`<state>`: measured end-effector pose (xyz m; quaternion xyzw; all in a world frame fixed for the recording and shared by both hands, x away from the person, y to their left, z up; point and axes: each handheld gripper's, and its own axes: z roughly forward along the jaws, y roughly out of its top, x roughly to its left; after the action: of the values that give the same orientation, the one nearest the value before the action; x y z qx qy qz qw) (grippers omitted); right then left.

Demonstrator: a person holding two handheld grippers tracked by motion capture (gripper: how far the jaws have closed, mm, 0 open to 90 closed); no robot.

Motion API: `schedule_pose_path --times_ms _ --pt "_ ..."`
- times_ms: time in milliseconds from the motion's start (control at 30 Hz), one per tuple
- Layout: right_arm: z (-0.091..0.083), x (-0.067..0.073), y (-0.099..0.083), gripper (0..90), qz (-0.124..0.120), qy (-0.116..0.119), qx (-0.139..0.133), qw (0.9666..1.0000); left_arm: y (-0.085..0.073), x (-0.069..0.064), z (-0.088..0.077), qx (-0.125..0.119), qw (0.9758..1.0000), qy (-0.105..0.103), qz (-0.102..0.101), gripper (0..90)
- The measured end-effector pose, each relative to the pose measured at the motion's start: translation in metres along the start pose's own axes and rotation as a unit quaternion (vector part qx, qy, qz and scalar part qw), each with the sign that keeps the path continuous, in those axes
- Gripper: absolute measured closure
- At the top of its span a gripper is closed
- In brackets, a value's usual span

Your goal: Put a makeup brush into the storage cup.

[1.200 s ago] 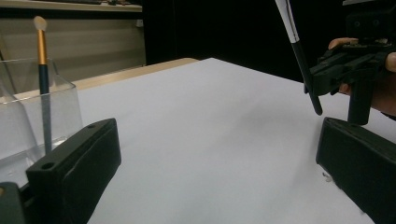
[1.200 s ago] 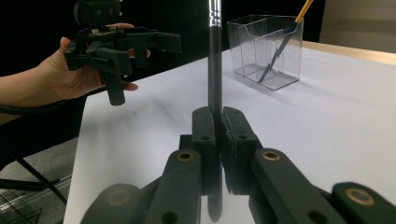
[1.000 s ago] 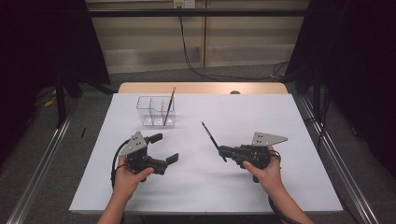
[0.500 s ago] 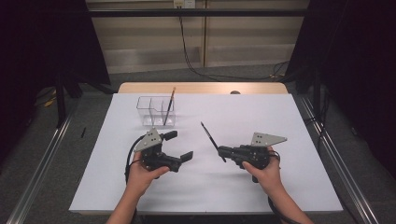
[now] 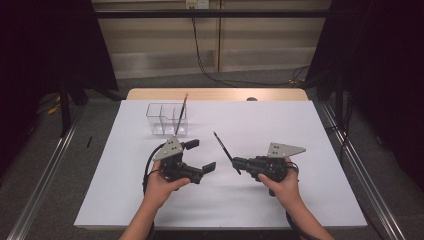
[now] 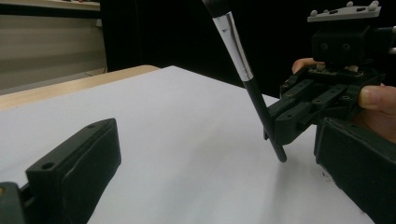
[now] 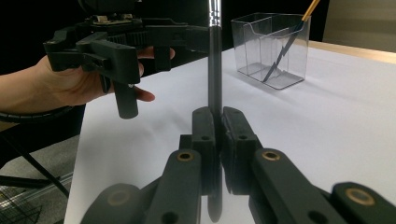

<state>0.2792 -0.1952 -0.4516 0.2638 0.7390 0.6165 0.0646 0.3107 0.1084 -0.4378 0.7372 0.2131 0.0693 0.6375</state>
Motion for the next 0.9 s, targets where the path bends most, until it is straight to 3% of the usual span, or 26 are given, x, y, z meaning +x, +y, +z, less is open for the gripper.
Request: schedule_pose_path --times_ms 667,900 --pt "0.003 0.002 -0.002 84.2 -0.007 0.002 0.004 1.0000 0.005 -0.005 0.017 -0.002 0.9998 -0.020 0.002 3.6" --pt "0.004 0.002 -0.003 84.2 -0.007 0.003 0.004 1.0000 0.005 -0.007 0.023 -0.008 0.9991 -0.042 0.004 13.6"
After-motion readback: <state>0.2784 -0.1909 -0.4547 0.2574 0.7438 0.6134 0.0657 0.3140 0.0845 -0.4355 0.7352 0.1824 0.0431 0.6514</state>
